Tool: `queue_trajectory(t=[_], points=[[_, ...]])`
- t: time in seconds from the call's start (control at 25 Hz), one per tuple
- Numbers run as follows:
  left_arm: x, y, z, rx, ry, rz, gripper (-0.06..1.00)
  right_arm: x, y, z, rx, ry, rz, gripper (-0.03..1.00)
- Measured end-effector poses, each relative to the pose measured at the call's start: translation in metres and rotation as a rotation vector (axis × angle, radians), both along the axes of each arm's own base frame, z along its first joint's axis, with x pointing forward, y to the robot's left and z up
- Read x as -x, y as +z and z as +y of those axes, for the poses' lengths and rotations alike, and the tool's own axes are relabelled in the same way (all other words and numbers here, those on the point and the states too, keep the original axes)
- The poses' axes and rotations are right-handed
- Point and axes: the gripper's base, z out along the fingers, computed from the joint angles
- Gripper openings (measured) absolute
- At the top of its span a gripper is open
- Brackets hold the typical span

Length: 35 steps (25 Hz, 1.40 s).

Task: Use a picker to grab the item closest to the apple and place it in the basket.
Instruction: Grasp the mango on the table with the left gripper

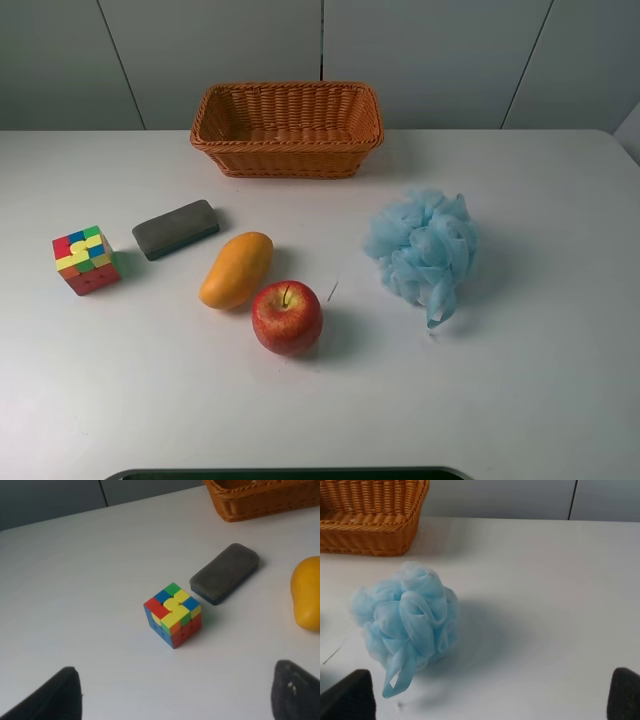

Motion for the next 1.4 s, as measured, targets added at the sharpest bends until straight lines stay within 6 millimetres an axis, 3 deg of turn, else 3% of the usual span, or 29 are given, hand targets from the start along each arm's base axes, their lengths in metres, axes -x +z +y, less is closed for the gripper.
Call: queue_trajectory(t=[0.88, 1.04, 1.2, 1.4], points=[[0.001, 0.001, -0.001, 0.005, -0.004, 0.0, 0.73, 0.0, 0.0, 0.0, -0.002, -0.001, 0.0, 0.7], [0.001, 0.022, -0.001, 0.005, -0.005, -0.009, 0.73, 0.0, 0.0, 0.0, -0.002, -0.001, 0.0, 0.7], [-0.015, 0.053, 0.0, -0.001, 0.003, 0.028, 0.73, 0.0, 0.0, 0.0, -0.003, -0.002, 0.0, 0.7], [-0.063, 0.081, -0.002, 0.005, 0.01, 0.171, 0.73, 0.0, 0.0, 0.0, -0.003, -0.002, 0.0, 0.7]])
